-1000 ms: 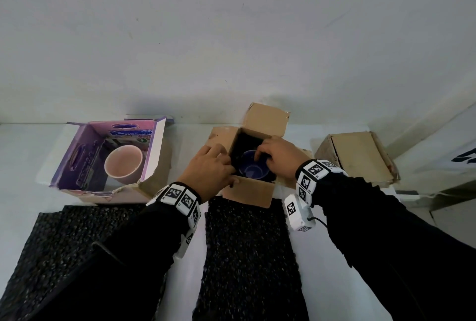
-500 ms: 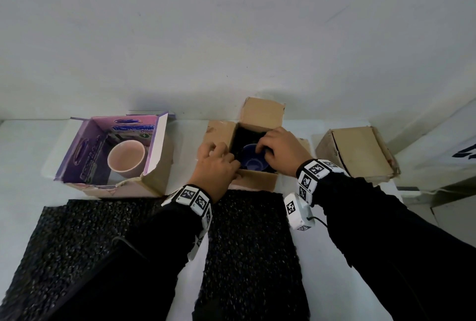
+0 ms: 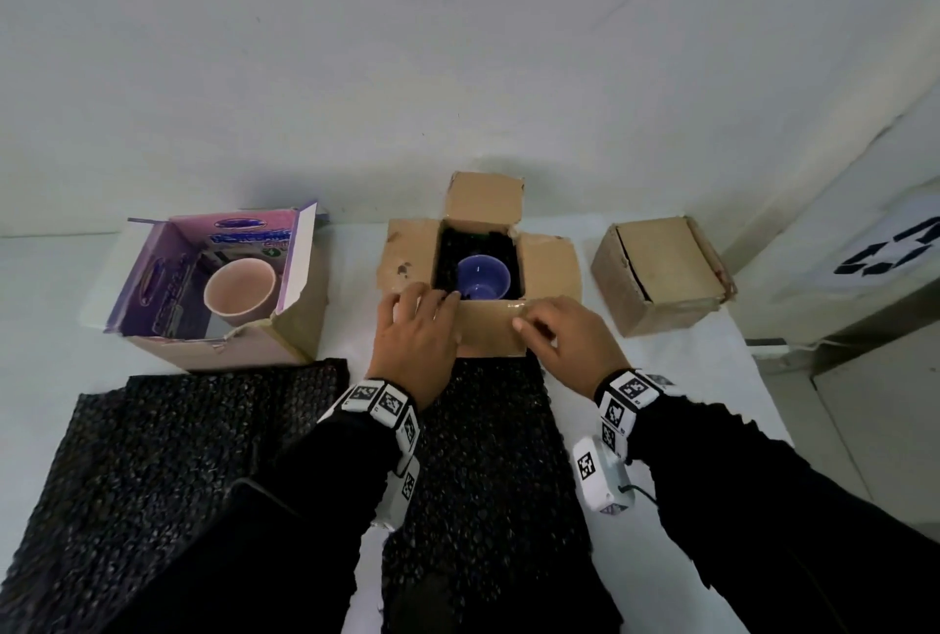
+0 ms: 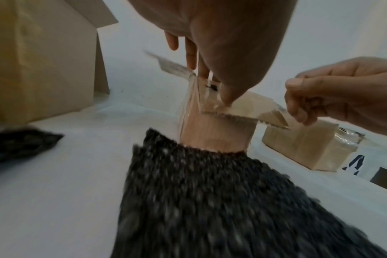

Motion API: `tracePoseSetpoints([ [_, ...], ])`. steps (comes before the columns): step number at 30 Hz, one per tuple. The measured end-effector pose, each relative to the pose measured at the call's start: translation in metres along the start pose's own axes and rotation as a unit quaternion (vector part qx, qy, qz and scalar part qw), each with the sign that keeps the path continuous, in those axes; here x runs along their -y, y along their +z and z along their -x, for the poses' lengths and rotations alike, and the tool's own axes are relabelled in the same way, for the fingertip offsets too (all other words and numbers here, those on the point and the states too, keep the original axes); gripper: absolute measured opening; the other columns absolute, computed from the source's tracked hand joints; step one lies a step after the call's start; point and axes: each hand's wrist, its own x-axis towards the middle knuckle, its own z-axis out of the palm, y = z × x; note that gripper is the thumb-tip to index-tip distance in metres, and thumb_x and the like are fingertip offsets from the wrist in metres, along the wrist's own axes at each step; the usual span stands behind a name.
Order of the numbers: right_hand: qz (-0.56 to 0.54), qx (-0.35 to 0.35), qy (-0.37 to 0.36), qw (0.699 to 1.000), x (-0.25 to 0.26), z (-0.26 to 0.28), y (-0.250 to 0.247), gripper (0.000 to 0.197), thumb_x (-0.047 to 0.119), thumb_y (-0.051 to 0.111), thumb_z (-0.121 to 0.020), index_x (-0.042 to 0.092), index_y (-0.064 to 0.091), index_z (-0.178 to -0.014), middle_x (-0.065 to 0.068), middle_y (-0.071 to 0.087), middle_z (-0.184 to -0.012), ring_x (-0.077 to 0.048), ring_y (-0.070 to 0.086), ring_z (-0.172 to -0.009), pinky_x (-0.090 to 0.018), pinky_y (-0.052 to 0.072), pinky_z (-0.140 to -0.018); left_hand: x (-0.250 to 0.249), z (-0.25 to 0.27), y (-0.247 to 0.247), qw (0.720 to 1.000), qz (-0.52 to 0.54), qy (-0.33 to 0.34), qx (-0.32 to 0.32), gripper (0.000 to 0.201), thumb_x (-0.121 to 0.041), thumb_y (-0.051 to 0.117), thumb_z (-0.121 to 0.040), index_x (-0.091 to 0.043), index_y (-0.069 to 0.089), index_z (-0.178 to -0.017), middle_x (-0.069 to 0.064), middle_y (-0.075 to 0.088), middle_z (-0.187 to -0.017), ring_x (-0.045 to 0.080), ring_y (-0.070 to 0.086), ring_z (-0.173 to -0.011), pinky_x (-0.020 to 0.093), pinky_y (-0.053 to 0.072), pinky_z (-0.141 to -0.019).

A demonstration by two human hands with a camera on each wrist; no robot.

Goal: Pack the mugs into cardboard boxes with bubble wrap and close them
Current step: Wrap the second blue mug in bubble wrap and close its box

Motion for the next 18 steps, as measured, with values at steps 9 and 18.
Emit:
tracePoseSetpoints([
  [9, 0.147, 0.202, 0.279, 0.927, 0.032, 0.058, 0.044, 0.066, 0.071, 0.057, -0.077, 0.017, 0.05, -0.116, -0.003, 0.066, -0.101, -0.024, 0.063, -0.094, -0.034, 0.048, -0.076, 0.0, 0.083, 0.01, 0.963, 0.065, 0.055, 0.254, 0.062, -0.062, 0.053, -0.08, -0.031, 0.043, -0.133, -0.004, 0.046, -0.129, 0.021, 0.043, -0.119, 0.041, 0.037, -0.098],
  [18, -0.061, 0.097, 0.291, 0.95, 0.058, 0.063, 0.045, 0.018, 0.029, 0.064, -0.085, 0.015, 0.053, -0.086, -0.002, 0.059, -0.081, -0.022, 0.056, -0.078, -0.032, 0.041, -0.068, 0.001, 0.102, 0.02, 0.955, 0.123, 0.031, 0.27, 0.074, -0.075, 0.046, -0.077, -0.027, 0.047, -0.133, -0.001, 0.042, -0.135, 0.021, 0.041, -0.122, 0.039, 0.044, -0.097],
])
